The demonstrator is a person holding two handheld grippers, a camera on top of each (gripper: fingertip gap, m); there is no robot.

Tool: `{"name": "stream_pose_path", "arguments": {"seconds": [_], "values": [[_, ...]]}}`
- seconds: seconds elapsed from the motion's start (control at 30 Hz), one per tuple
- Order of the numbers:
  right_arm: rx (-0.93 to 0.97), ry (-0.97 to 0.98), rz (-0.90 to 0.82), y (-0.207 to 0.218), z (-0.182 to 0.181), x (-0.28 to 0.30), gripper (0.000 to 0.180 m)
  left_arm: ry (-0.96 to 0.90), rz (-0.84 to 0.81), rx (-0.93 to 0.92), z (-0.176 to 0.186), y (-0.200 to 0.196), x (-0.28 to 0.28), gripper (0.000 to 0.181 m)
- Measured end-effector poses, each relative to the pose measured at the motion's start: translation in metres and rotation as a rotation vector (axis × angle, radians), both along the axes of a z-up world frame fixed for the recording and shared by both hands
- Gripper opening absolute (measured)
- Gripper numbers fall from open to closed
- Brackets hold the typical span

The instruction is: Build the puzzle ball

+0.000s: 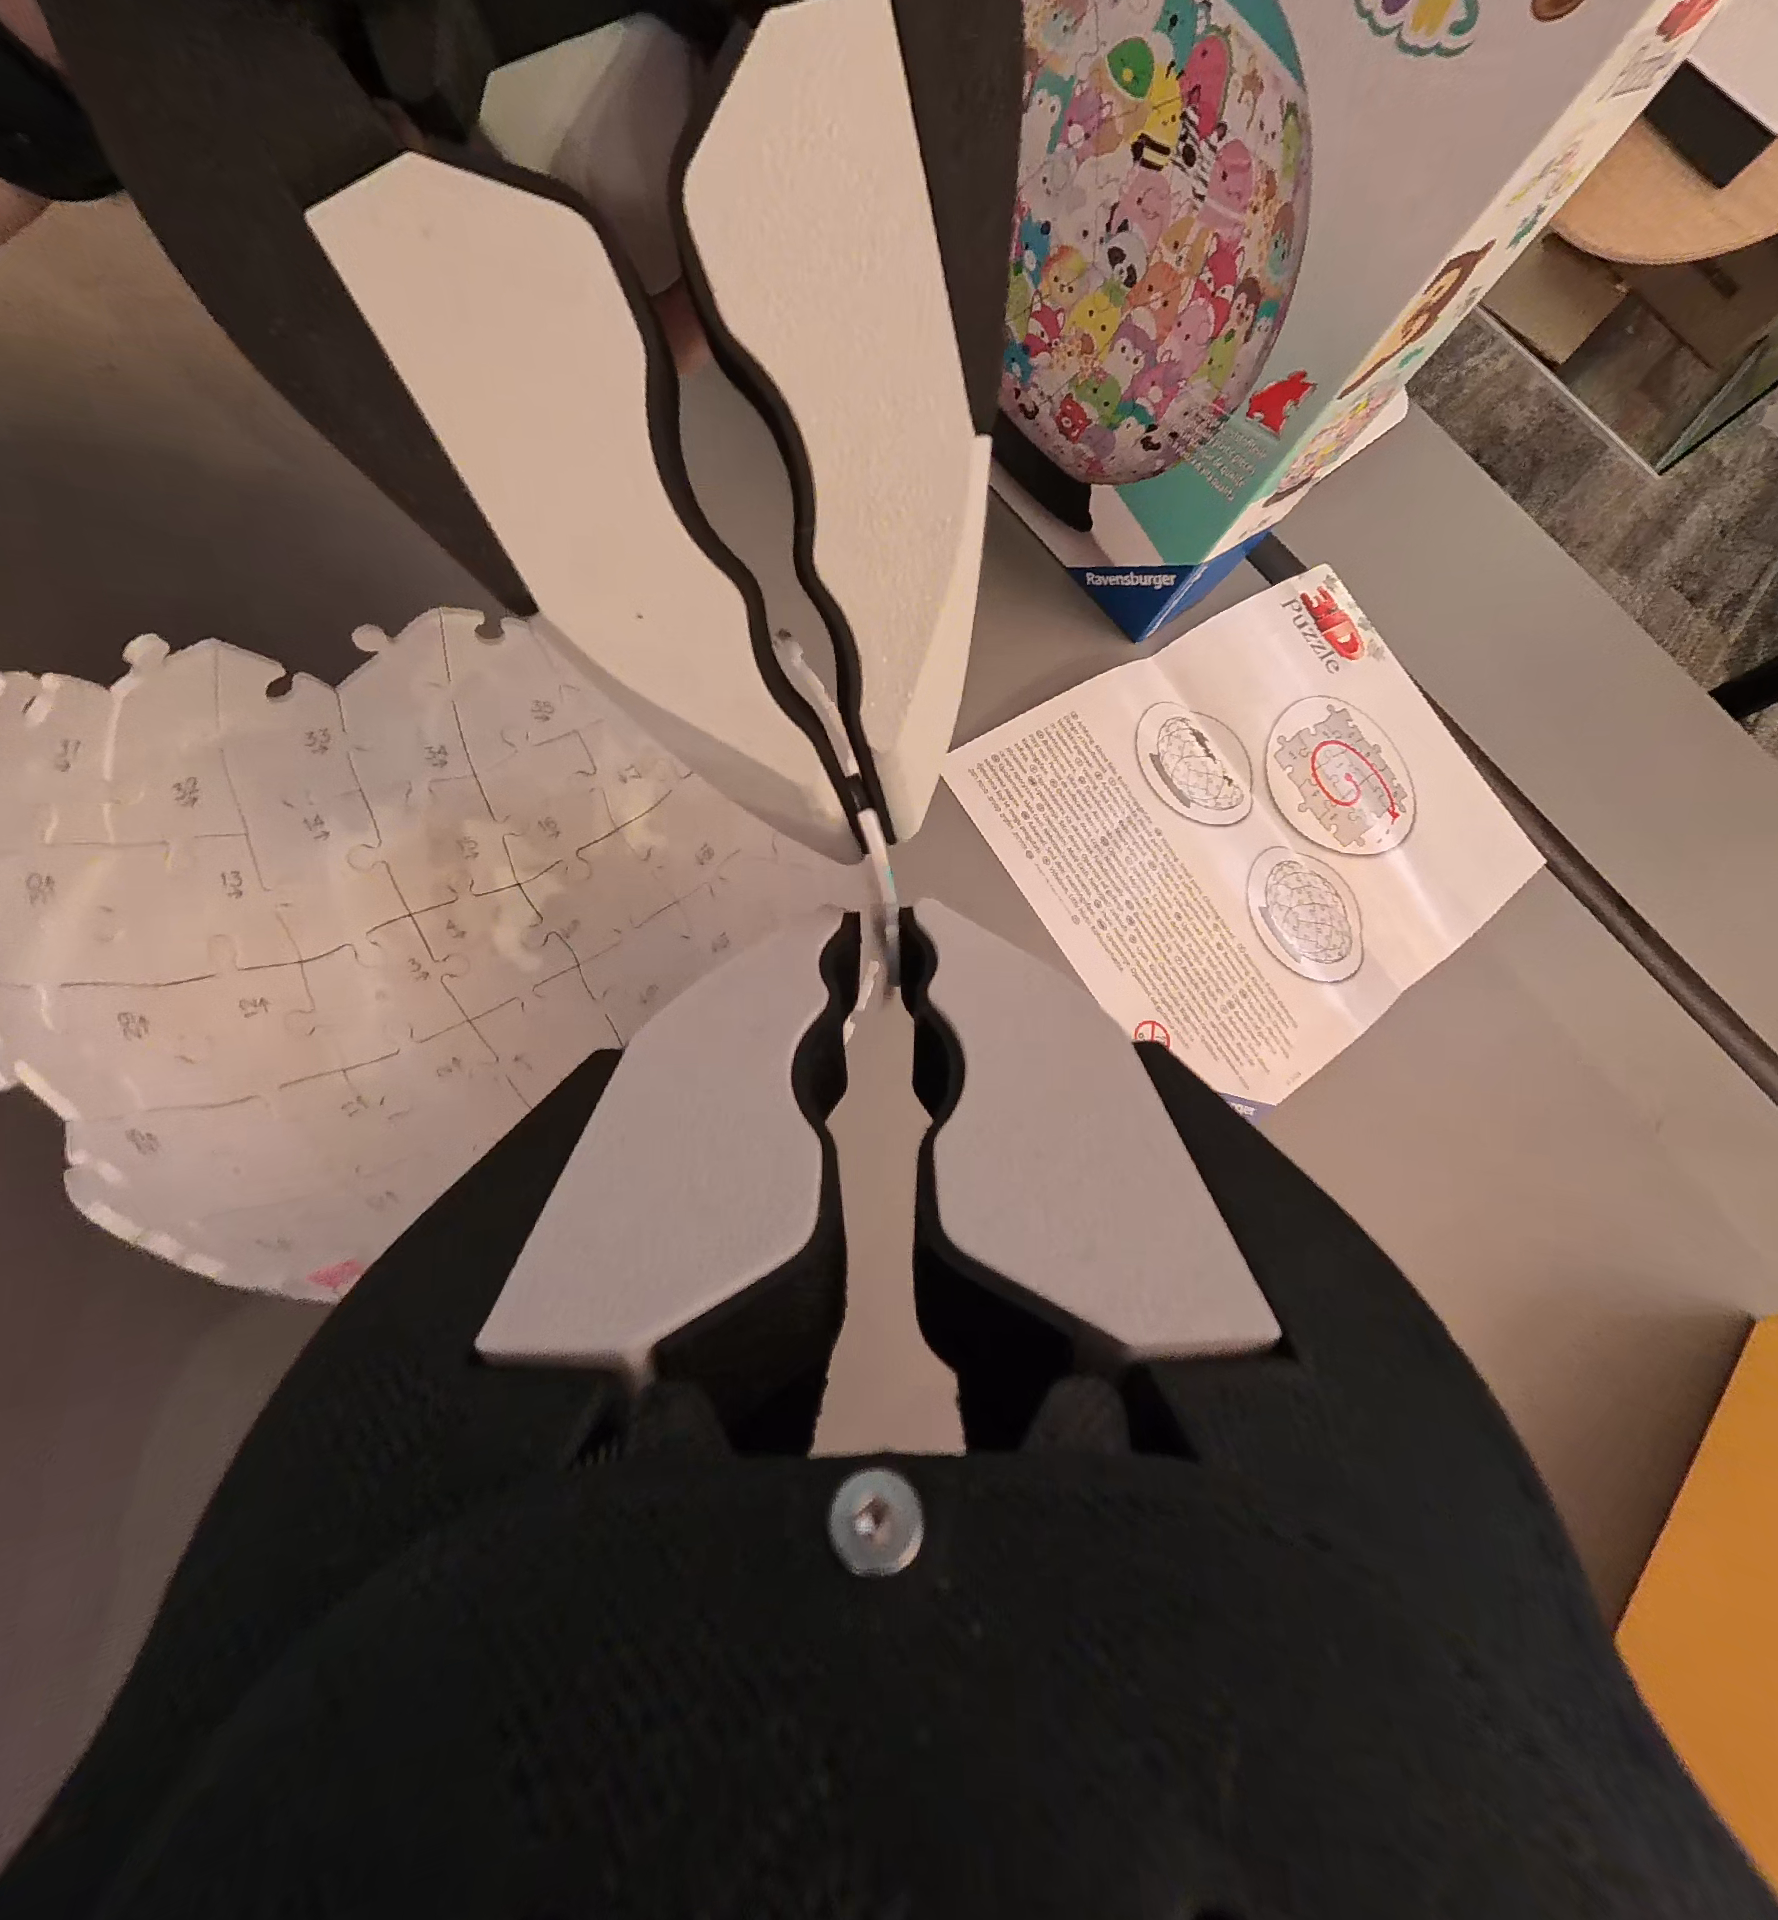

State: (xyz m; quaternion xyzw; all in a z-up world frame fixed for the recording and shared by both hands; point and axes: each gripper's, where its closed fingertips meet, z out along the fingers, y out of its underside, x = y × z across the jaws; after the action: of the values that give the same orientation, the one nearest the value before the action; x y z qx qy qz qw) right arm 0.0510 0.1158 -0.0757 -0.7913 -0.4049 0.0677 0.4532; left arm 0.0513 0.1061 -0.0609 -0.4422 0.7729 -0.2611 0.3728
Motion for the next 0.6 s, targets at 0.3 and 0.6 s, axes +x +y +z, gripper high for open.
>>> {"name": "stream_pose_path", "arguments": {"seconds": [0.3, 0.6], "values": [[0.018, 0.022, -0.015, 0.0045, 0.0012, -0.0013, 0.006, 0.0, 0.007, 0.009, -0.0002, 0.0015, 0.0007, 0.002], [-0.004, 0.054, -0.046, 0.006, 0.0024, -0.0012, 0.004, -0.002, 0.062, 0.005, 0.002, 0.01, -0.0001, 0.013]]}}
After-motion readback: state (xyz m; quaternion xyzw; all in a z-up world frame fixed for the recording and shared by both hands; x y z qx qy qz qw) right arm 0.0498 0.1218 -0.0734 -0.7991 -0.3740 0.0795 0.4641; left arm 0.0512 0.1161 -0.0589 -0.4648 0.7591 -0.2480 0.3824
